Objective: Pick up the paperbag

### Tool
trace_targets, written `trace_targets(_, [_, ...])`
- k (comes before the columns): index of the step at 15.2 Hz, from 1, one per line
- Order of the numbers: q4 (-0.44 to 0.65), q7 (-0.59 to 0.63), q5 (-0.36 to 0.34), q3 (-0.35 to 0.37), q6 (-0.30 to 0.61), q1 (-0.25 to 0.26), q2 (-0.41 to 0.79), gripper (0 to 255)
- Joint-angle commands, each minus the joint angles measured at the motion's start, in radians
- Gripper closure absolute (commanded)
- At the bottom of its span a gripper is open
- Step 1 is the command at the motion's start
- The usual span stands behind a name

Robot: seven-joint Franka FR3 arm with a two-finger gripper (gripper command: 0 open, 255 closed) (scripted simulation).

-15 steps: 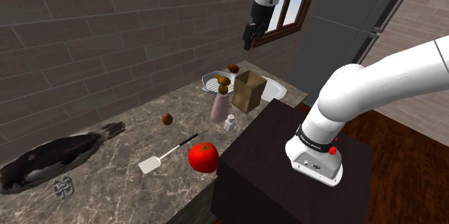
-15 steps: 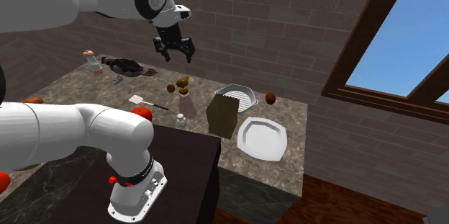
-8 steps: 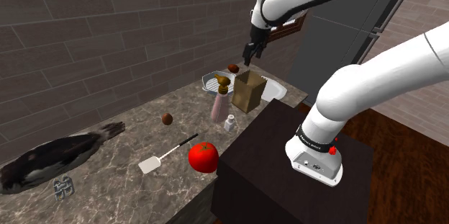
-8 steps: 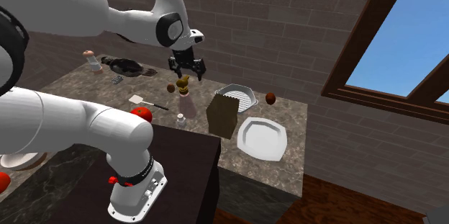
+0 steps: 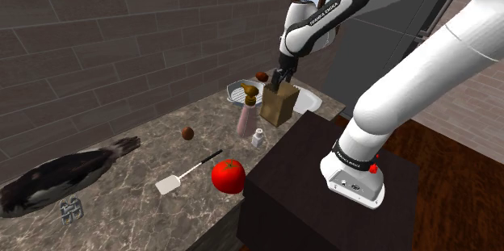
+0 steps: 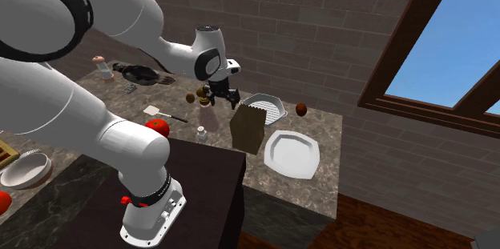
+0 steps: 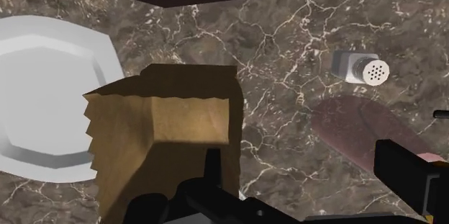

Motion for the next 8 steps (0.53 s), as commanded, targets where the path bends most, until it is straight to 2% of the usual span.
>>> trace_targets(1, [0.009,-0.024,0.005,-0.026,0.076,-0.008,0.089,0])
trace_targets(4, [0.020,-0.062,0.034,-0.056,0.187,-0.010,0.222,0])
trace_targets(8, [0.022,-0.085,0.064,-0.060,0.256,-0.007,0.295,0])
